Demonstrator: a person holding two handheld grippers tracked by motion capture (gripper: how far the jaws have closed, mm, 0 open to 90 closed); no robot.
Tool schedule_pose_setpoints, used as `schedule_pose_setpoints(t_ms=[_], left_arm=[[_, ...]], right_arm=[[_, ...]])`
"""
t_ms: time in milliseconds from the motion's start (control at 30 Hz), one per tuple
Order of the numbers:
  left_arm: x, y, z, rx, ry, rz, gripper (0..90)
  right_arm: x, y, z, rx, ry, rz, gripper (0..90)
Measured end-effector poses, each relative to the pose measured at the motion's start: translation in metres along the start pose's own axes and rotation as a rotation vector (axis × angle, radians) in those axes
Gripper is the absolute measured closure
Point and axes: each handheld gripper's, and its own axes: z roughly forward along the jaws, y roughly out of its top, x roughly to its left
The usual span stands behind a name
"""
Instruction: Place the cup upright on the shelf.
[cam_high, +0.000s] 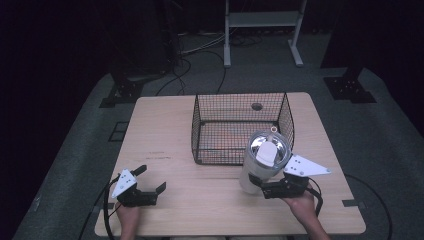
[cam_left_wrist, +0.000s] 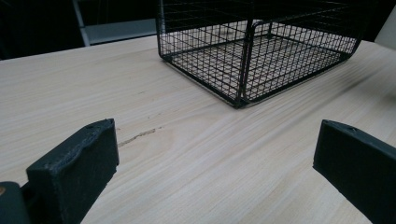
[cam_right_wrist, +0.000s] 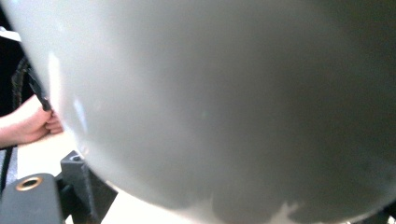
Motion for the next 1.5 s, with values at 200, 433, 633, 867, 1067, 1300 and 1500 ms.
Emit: schedule_pose_setpoints(t_ms=[200,433,633,867,1067,1300,1500], left_arm=[[0.000,0.000,0.000,0.002,0.000,0.001,0.0],[0.000,0.000,0.000,0.001,0.000,-0.002,0.0],[0.000,0.000,0.000,0.001,0.001,0.000,0.0],[0.000,0.000,0.000,0.001,-0.001,-0.001,0.0],[0.001,0.000,0.000,0.001,-0.001,-0.003,0.0],[0.001,0.000,0.000,0.000,0.000,-0.005,0.0],[0.001,0.000,0.000,-0.002,-0.002,-0.004,0.0]], right_arm=[[-0.001,0.014,0.001,-0.011,0.024,-0.005,9.2],[-0.001,0.034,0.005,-0.015,0.037,-0.033,9.3],[-0.003,0.046,0.011,-0.014,0.044,-0.046,9.2],[-0.010,0.059,0.020,-0.020,0.049,-0.030,9.2],[-0.018,0.073,0.029,-0.034,0.029,-0.039,9.2],[-0.026,0.086,0.041,-0.028,0.009,-0.034,9.2],[-0.033,0.095,0.053,-0.031,0.001,-0.036,9.2]])
